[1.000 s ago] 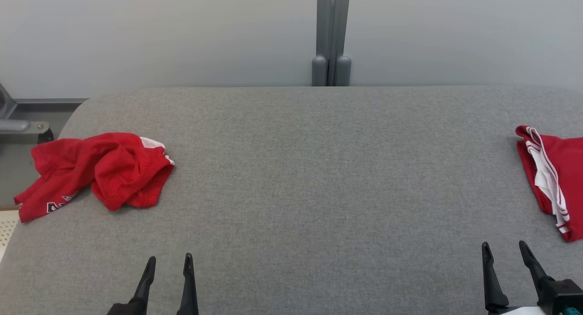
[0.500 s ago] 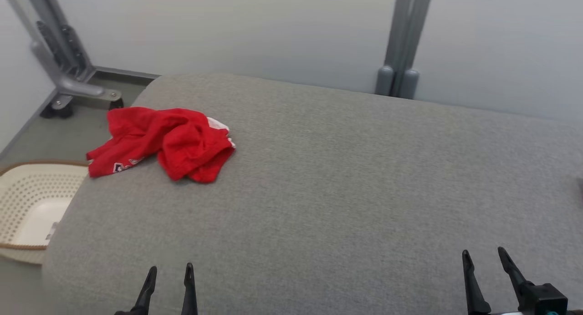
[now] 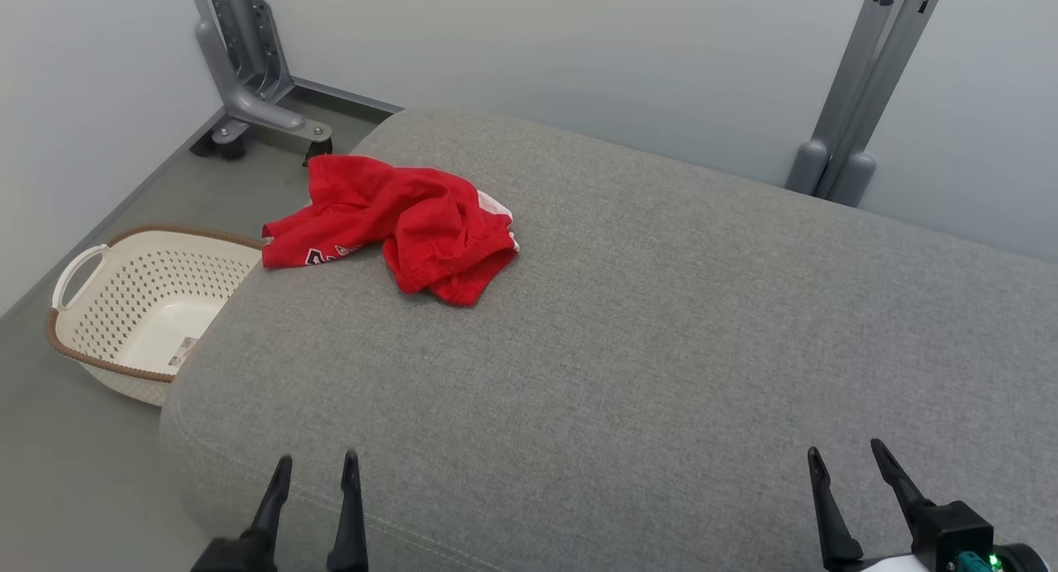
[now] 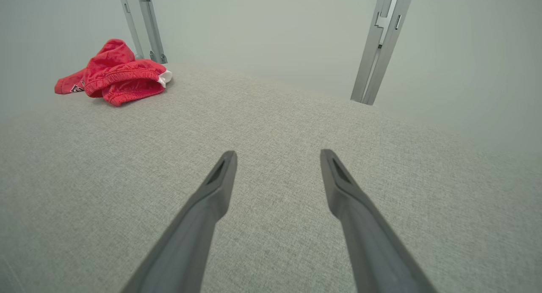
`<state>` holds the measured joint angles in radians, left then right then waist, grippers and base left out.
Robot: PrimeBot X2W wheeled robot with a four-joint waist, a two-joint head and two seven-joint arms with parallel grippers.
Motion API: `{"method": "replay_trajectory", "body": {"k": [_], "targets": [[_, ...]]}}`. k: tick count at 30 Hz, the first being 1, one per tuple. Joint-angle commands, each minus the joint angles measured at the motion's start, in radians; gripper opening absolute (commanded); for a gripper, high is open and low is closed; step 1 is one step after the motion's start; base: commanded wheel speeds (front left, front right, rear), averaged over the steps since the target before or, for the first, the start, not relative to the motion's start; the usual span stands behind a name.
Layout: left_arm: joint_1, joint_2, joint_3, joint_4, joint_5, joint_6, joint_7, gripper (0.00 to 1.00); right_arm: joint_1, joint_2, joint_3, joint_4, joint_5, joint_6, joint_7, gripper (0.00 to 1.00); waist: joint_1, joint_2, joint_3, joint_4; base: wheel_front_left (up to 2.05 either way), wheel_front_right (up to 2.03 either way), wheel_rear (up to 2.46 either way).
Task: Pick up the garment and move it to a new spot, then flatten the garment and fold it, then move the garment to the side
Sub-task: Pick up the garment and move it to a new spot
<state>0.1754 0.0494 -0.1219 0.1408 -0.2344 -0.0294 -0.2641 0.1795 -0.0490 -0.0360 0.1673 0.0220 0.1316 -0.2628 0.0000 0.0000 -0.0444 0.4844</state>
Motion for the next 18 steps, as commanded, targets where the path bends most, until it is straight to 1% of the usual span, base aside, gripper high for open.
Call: {"method": "replay_trajectory", "body": {"k": [1, 5, 7, 10, 12, 15, 17, 18], "targets": [[-0.060, 0.002, -0.008, 0.010, -0.003, -0.013, 0.000, 1.00, -0.013, -0.003, -0.004, -0.011, -0.018, -0.002, -0.003, 1.00, 0.0000, 0.0000, 0.069, -0.046, 0.00, 0.00, 0.00], [-0.246, 0.001, -0.052, 0.104, -0.033, -0.042, 0.000, 1.00, -0.072, -0.004, -0.018, -0.033, -0.075, -0.002, -0.003, 1.00, 0.0000, 0.0000, 0.207, -0.107, 0.00, 0.00, 0.00], [-0.366, 0.001, -0.074, 0.180, -0.035, -0.055, 0.000, 1.00, -0.111, -0.008, -0.021, -0.044, -0.101, -0.002, -0.003, 1.00, 0.0000, 0.0000, 0.286, -0.139, 0.00, 0.00, 0.00], [-0.561, 0.001, -0.094, 0.311, -0.066, -0.075, 0.016, 1.00, -0.185, -0.027, -0.017, -0.062, -0.129, -0.002, -0.003, 1.00, 0.0000, 0.0000, 0.408, -0.190, 0.00, 0.00, 0.00], [-0.682, 0.009, -0.082, 0.401, -0.085, -0.081, 0.031, 1.00, -0.224, -0.038, -0.014, -0.069, -0.134, -0.002, -0.003, 1.00, 0.0000, 0.0000, 0.470, -0.217, 0.00, 0.00, 0.00], [-0.823, 0.019, -0.077, 0.541, -0.122, -0.092, 0.079, 1.00, -0.273, -0.050, -0.007, -0.076, -0.139, -0.002, -0.003, 1.00, 0.0000, 0.0000, 0.533, -0.254, 0.00, 0.00, 0.00], [-0.901, 0.032, -0.058, 0.631, -0.173, -0.097, 0.112, 1.00, -0.302, -0.051, 0.003, -0.076, -0.143, -0.002, -0.003, 1.00, 0.0000, 0.0000, 0.560, -0.285, 0.00, 0.00, 0.00], [-0.937, 0.051, -0.055, 0.677, -0.185, -0.099, 0.129, 1.00, -0.316, -0.050, 0.006, -0.078, -0.142, -0.002, -0.003, 1.00, 0.0000, 0.0000, 0.571, -0.301, 0.00, 0.00, 0.00]]}}
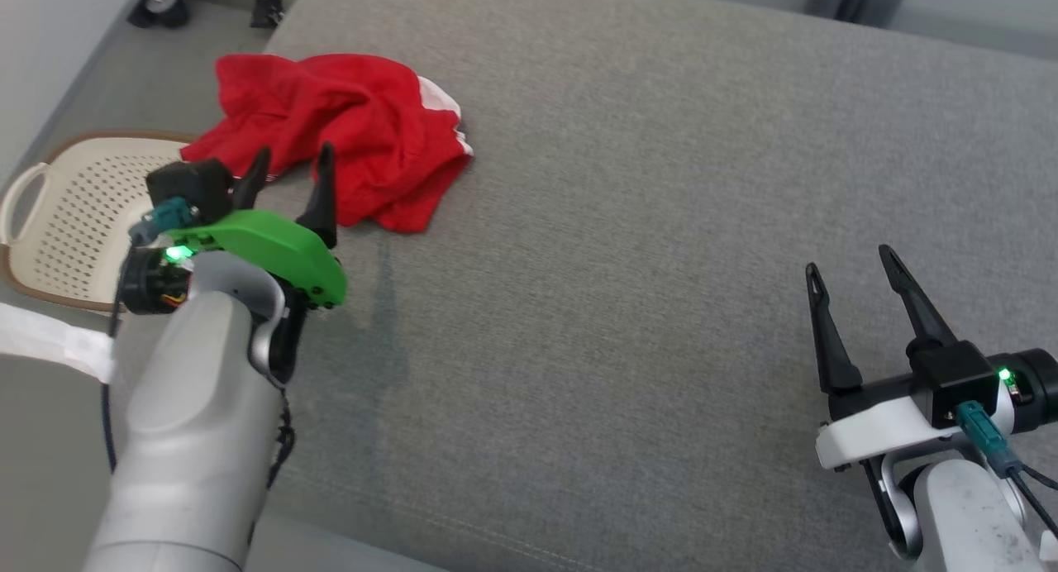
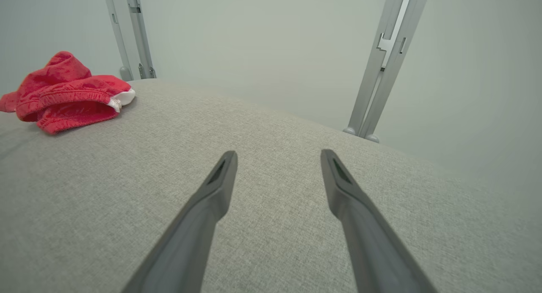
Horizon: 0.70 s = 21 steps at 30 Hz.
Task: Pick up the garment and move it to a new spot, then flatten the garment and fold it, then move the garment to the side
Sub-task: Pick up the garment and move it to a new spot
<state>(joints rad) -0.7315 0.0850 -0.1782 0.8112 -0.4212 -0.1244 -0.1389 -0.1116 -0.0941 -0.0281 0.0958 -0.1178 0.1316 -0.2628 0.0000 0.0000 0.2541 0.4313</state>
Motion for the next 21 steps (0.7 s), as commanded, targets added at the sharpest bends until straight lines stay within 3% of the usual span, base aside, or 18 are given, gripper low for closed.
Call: {"method": "replay_trajectory", "body": {"k": [1, 9, 10, 12, 15, 21], "targets": [[-0.054, 0.031, -0.002, 0.044, -0.005, -0.006, 0.018, 1.00, -0.034, -0.003, 0.001, -0.008, -0.001, -0.002, -0.003, 1.00, 0.0000, 0.0000, 0.278, -0.260, 0.00, 0.00, 0.00], [-0.145, 0.087, -0.010, 0.240, -0.125, -0.006, 0.079, 1.00, -0.052, 0.016, -0.006, -0.001, 0.017, -0.002, -0.003, 1.00, 0.0000, 0.0000, 0.252, -0.321, 0.00, 0.00, 0.00], [-0.143, 0.086, -0.029, 0.251, -0.135, -0.006, 0.096, 0.50, -0.047, 0.019, -0.009, 0.004, 0.021, -0.002, -0.003, 1.00, 0.0000, 0.0000, 0.238, -0.324, 0.00, 0.00, 0.00], [-0.138, 0.096, -0.063, 0.245, -0.154, -0.007, 0.106, 0.00, -0.032, 0.025, -0.011, 0.012, 0.026, -0.002, -0.003, 1.00, 0.0000, 0.0000, 0.209, -0.327, 0.00, 0.00, 0.00], [-0.113, 0.095, -0.131, 0.203, -0.188, -0.007, 0.143, 0.00, -0.009, 0.032, -0.017, 0.022, 0.039, -0.002, -0.003, 1.00, 0.0000, 0.0000, 0.163, -0.323, 0.00, 0.00, 0.00], [-0.093, 0.147, -0.274, 0.040, -0.238, -0.007, 0.152, 0.00, 0.049, 0.040, -0.012, 0.048, 0.065, -0.002, -0.003, 1.00, 0.0000, 0.0000, 0.050, -0.306, 0.00, 0.00, 0.00]]}}
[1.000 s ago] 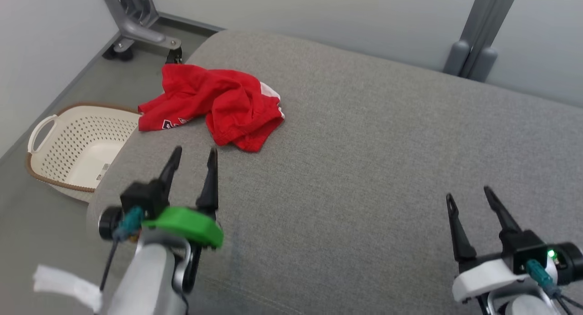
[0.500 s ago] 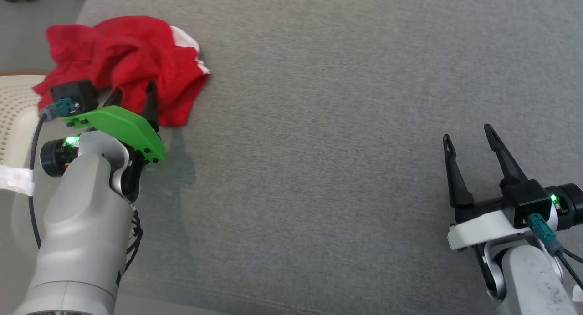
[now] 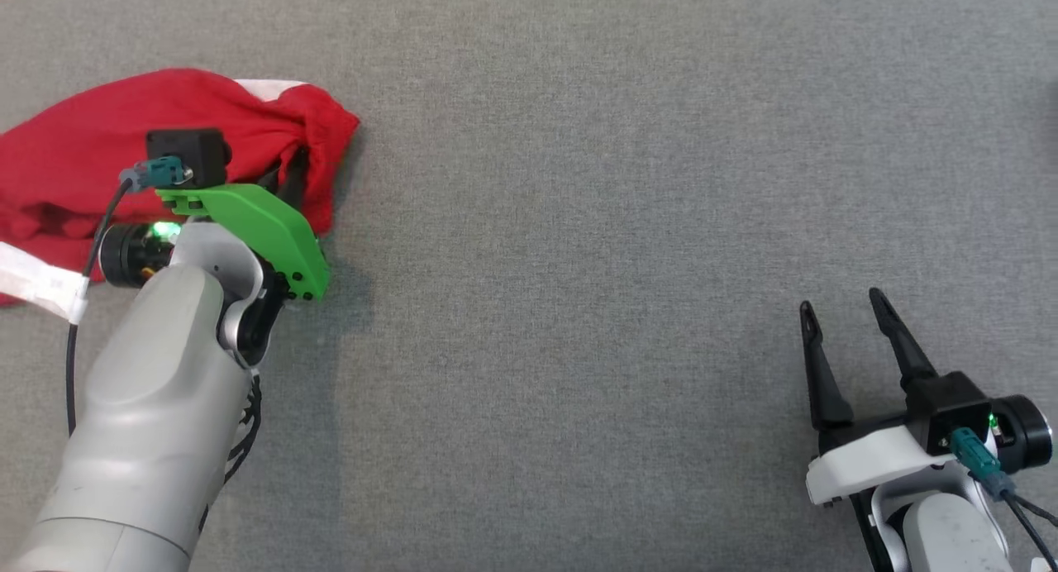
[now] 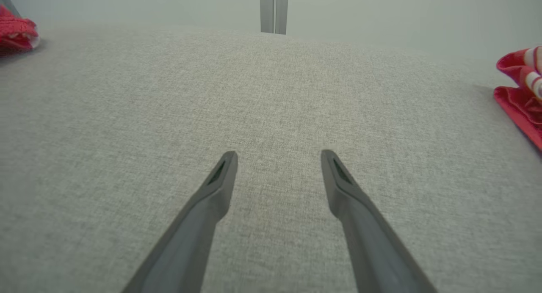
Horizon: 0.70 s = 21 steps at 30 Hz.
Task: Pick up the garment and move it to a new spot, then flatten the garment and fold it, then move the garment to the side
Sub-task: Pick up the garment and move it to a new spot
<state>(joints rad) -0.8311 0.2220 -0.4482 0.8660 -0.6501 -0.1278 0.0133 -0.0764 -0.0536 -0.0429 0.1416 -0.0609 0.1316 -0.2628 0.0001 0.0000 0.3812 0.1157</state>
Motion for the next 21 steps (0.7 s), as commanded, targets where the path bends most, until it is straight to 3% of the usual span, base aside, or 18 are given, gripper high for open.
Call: {"method": "replay_trajectory", "body": {"k": [1, 7, 13, 21], "targets": [[0.007, 0.012, -0.021, -0.050, -0.021, -0.004, 0.002, 0.00, 0.019, 0.000, 0.003, 0.005, 0.012, -0.002, -0.003, 1.00, -0.0001, 0.0000, -0.092, 0.011, 0.00, 0.00, 0.00], [0.039, 0.055, -0.094, -0.363, -0.138, -0.003, 0.083, 0.00, 0.060, 0.003, 0.012, 0.017, 0.050, -0.002, -0.003, 1.00, -0.0001, 0.0000, -0.180, 0.002, 0.00, 0.00, 0.00], [0.129, 0.080, -0.112, -0.740, -0.294, -0.002, 0.241, 0.00, 0.095, 0.002, 0.033, 0.033, 0.105, -0.002, -0.003, 1.00, -0.0001, 0.0000, -0.245, -0.045, 0.00, 0.00, 0.00], [0.250, 0.041, -0.133, -1.171, -0.539, 0.076, 0.413, 0.00, 0.115, 0.002, 0.056, 0.043, 0.157, -0.002, -0.003, 1.00, -0.0001, 0.0000, -0.265, -0.138, 0.00, 0.00, 0.00]]}}
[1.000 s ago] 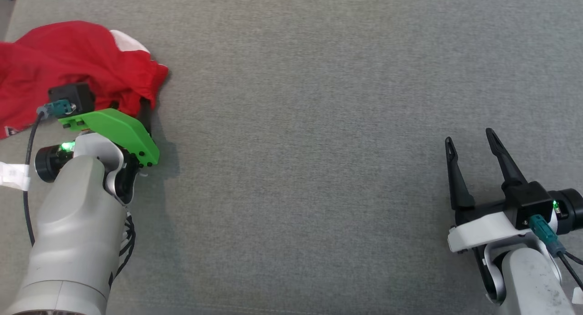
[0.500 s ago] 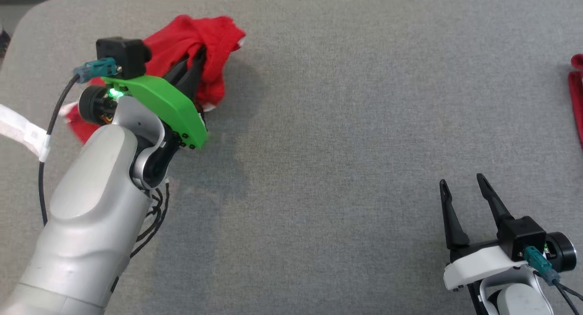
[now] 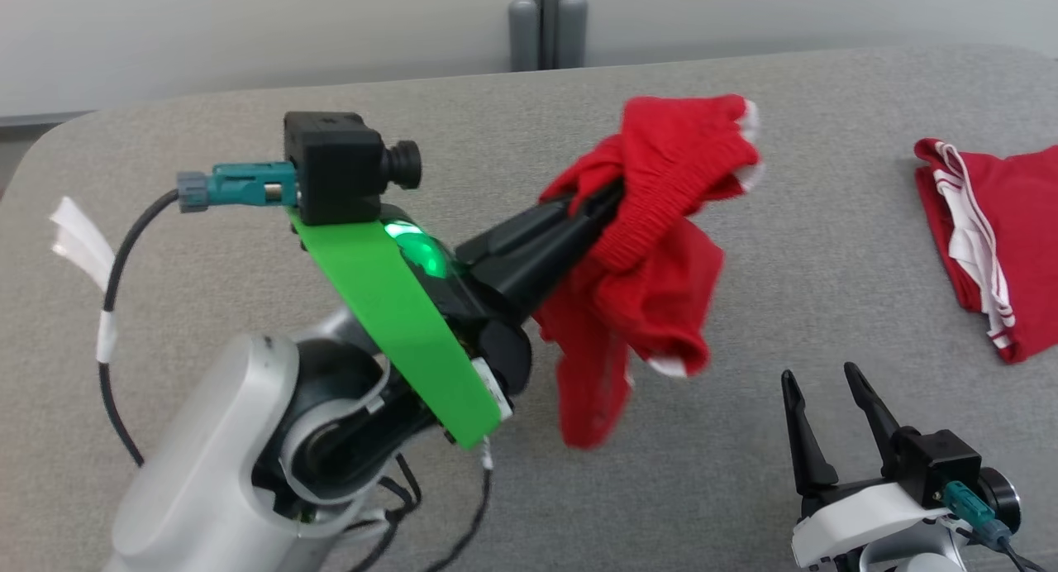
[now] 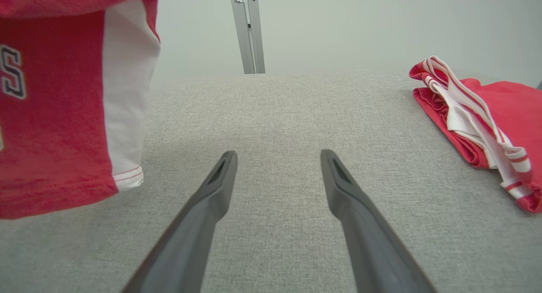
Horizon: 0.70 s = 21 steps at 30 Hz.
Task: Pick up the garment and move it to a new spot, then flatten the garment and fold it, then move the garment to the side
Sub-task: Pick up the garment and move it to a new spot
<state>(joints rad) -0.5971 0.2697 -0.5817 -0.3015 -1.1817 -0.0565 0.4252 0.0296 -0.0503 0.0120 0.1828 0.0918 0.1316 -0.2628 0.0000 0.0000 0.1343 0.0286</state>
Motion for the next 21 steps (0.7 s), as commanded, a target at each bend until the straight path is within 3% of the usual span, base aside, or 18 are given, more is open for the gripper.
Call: {"method": "replay_trajectory", "body": {"k": [1, 4, 8, 12, 17, 18, 19, 20, 21], "targets": [[0.026, -0.019, 0.000, -0.035, -0.037, 0.017, 0.010, 0.00, 0.008, -0.001, 0.003, 0.001, 0.006, -0.002, -0.003, 1.00, 0.0000, 0.0000, -0.015, -0.064, 0.00, 0.00, 0.00], [0.047, -0.032, -0.004, -0.068, -0.081, 0.037, 0.022, 0.00, -0.004, -0.001, 0.005, -0.003, 0.014, -0.002, -0.003, 1.00, 0.0000, 0.0000, -0.001, -0.107, 0.00, 0.00, 0.00], [0.090, -0.070, 0.013, 0.001, -0.145, 0.066, 0.003, 0.00, -0.023, -0.001, 0.002, -0.005, 0.023, -0.002, -0.003, 1.00, 0.0000, 0.0000, 0.022, -0.164, 0.00, 0.00, 0.00], [0.118, -0.094, 0.068, 0.220, -0.155, 0.115, -0.063, 0.00, -0.039, 0.000, 0.000, -0.004, 0.031, -0.002, -0.003, 1.00, 0.0000, 0.0000, 0.047, -0.213, 0.00, 0.00, 0.00], [0.075, -0.103, 0.196, 0.600, -0.108, 0.175, -0.247, 0.00, -0.050, 0.000, 0.007, 0.000, 0.040, -0.002, -0.003, 1.00, 0.0000, 0.0000, 0.070, -0.262, 0.00, 0.00, 0.00], [0.063, -0.101, 0.219, 0.676, -0.089, 0.176, -0.302, 0.25, -0.052, 0.000, 0.006, 0.000, 0.039, -0.002, -0.003, 1.00, 0.0000, 0.0000, 0.072, -0.268, 0.00, 0.00, 0.00], [0.057, -0.104, 0.240, 0.736, -0.083, 0.183, -0.346, 0.44, -0.053, 0.000, 0.005, 0.000, 0.040, -0.002, -0.003, 1.00, 0.0000, 0.0000, 0.074, -0.272, 0.00, 0.00, 0.00], [0.052, -0.104, 0.248, 0.789, -0.069, 0.180, -0.381, 1.00, -0.052, 0.000, 0.003, 0.001, 0.040, -0.002, -0.003, 1.00, 0.0000, 0.0000, 0.074, -0.274, 0.00, 0.00, 0.00], [0.046, -0.102, 0.249, 0.845, -0.052, 0.168, -0.414, 1.00, -0.049, 0.000, 0.001, 0.001, 0.040, -0.002, -0.003, 1.00, 0.0000, 0.0000, 0.074, -0.276, 0.00, 0.00, 0.00]]}}
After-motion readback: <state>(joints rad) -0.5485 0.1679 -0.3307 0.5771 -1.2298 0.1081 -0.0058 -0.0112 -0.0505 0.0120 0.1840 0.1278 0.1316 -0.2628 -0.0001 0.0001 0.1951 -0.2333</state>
